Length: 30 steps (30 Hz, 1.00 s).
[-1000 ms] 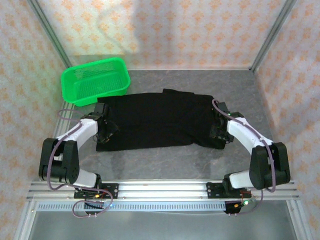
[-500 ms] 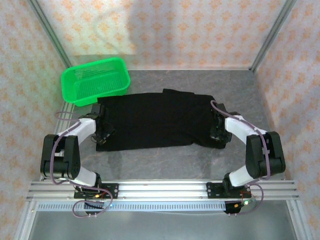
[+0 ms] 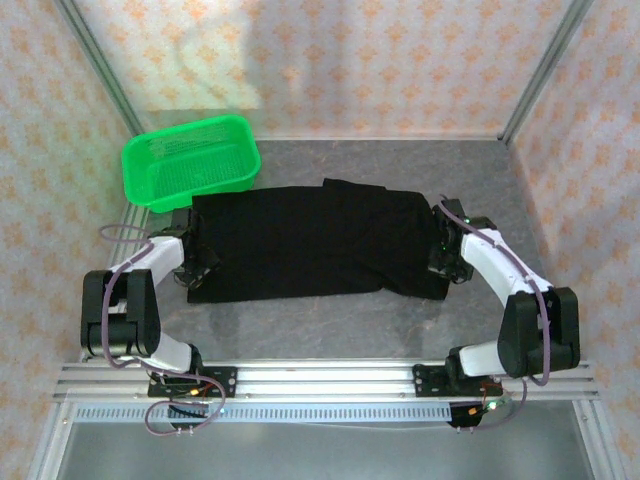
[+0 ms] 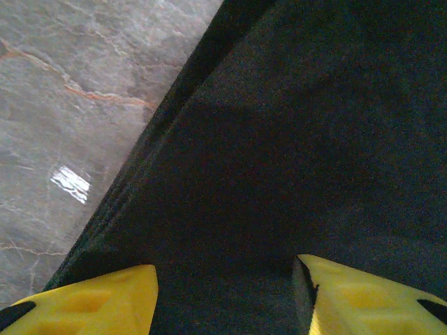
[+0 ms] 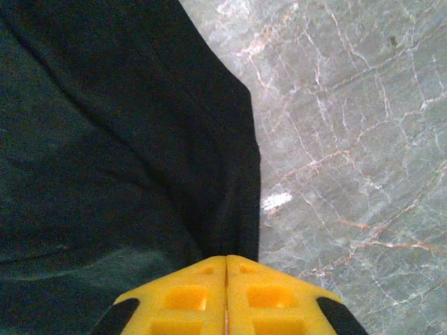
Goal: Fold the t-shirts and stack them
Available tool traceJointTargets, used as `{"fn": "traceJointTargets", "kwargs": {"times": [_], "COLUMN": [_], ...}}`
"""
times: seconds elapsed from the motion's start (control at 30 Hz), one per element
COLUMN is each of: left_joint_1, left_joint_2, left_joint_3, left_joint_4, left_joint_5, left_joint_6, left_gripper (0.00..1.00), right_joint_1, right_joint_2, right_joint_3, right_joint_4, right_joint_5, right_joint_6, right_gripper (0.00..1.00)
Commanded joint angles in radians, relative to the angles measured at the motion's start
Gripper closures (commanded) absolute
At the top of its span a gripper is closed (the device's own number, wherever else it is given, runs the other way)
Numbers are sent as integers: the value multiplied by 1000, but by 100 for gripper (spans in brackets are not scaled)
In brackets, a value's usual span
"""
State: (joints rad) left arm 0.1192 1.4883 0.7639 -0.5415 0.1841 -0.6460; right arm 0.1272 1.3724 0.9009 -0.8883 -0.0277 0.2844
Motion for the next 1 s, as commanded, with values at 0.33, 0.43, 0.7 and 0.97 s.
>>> {"fn": "traceJointTargets", "kwargs": {"times": [0.33,0.43,0.7,0.97], "left_joint_1": [12,13,12,50], "left_joint_2": [5,0,12,-3], "left_joint_3": [-6,-7,-7,-17], "left_joint_4": [-20,-25,-17,-48], "left_joint_5": [-10,-8,-7,-26], "left_joint_6": [32,34,25,22], "left_gripper": [45,45,45,46], "right_joint_1": [-6,-6,-6,-29], "right_joint_2": [62,44,82,-19], "right_joint_3": [-89,-119,-153,-132], "right_joint_4": [159,180,179,60], "right_joint_5": [-129,-145,-95,16], "right_joint_6": [104,114,141,191], "right_gripper": [66,66,78,97]}}
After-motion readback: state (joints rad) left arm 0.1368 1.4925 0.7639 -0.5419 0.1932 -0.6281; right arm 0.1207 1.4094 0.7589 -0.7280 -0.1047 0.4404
